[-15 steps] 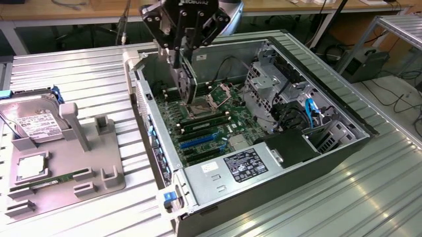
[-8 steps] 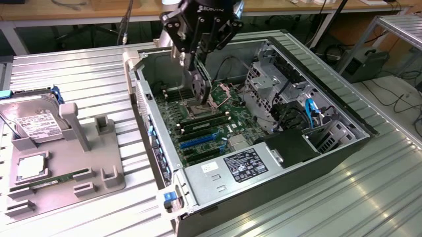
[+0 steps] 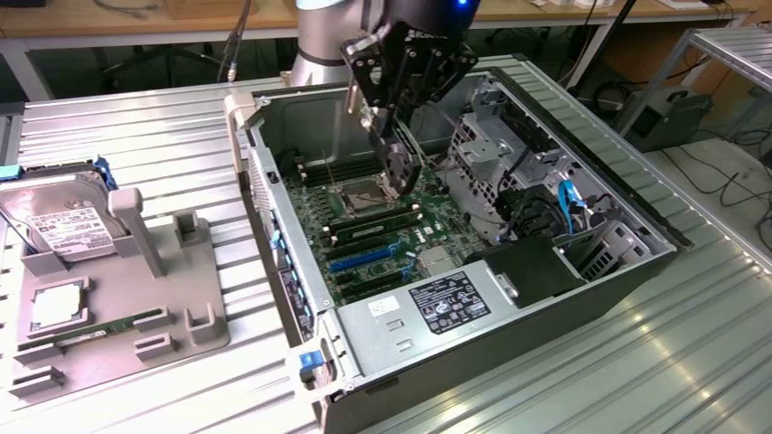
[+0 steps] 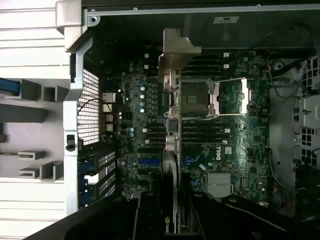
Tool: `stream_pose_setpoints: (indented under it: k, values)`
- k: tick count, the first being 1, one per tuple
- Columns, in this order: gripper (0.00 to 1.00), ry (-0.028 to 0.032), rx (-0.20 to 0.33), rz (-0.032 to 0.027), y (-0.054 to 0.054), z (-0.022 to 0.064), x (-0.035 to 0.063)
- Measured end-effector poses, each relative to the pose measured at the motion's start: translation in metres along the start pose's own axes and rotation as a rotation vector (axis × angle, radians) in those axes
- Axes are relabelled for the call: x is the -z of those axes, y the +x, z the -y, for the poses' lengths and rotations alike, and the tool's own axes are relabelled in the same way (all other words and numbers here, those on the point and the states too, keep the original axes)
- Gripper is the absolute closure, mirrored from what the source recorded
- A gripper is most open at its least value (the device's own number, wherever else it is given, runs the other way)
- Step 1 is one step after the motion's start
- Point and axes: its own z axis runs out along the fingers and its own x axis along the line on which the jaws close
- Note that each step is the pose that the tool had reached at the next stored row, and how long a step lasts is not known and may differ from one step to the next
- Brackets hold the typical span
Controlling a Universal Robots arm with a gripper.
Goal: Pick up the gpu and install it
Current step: 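Pick up the gpu and move the gpu toward the slot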
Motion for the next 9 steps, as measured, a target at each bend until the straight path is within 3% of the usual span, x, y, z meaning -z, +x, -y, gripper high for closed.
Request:
stream_pose_setpoints:
  k: [5,9]
  values:
    - [0.74,0.0001,0.0,0.0,-0.029,0.0059,-0.0092]
    - [0.74,0.0003,0.0,-0.0006,-0.036,0.0081,-0.0144]
